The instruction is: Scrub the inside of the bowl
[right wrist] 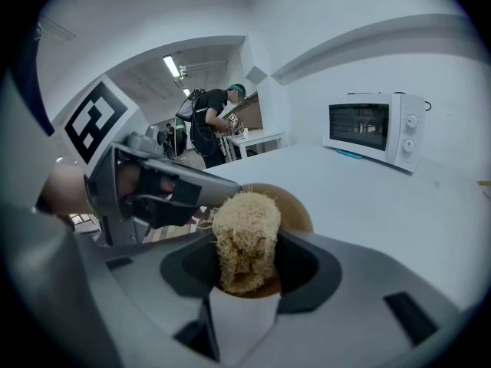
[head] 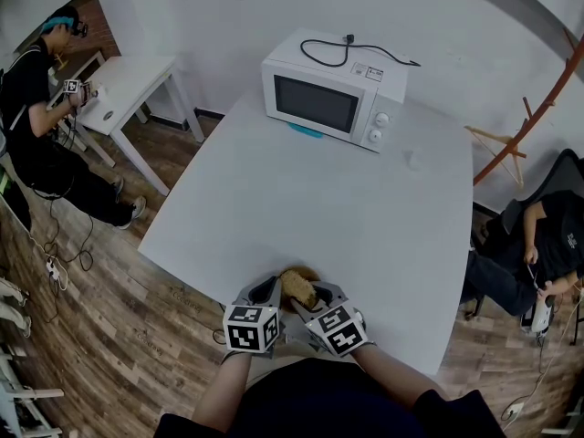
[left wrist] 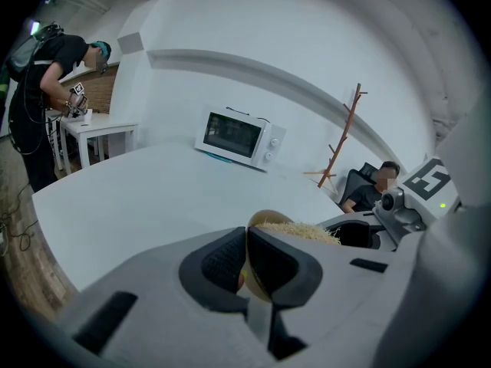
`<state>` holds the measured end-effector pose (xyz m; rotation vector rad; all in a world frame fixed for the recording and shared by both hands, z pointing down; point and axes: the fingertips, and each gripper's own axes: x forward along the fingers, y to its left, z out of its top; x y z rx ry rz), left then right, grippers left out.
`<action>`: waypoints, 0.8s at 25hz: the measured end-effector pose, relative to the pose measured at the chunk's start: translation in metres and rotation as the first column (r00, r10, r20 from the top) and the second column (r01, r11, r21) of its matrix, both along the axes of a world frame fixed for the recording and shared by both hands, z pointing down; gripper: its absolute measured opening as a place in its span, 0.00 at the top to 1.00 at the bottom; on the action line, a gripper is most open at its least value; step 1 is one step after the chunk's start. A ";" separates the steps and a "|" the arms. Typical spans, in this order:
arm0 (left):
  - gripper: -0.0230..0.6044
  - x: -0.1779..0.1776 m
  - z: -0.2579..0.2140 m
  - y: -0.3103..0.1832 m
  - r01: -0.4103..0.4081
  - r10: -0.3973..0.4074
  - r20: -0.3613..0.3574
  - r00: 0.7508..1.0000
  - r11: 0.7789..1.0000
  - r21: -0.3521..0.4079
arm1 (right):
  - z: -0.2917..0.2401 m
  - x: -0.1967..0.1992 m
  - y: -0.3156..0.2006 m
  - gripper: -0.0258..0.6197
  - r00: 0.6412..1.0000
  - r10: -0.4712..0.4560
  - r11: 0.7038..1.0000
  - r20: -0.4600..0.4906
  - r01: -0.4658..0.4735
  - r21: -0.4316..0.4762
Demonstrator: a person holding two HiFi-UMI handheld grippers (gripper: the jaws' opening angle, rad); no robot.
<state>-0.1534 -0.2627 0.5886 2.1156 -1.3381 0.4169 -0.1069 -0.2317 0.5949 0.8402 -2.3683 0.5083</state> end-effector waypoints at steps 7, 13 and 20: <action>0.92 0.000 0.003 0.001 0.009 -0.009 0.001 1.000 1.000 0.000 | 0.005 -0.001 0.010 0.67 0.999 -0.050 0.998 -0.010 0.050 -0.040; 0.92 0.004 0.003 0.001 -0.008 0.008 0.016 1.000 1.000 0.008 | 0.008 0.004 0.017 0.67 0.995 -0.089 0.995 -0.047 0.087 -0.039; 0.92 -0.004 0.005 0.005 0.014 -0.014 -0.006 1.000 1.000 -0.006 | 0.011 0.022 0.010 0.67 0.996 -0.042 0.999 -0.077 0.040 -0.038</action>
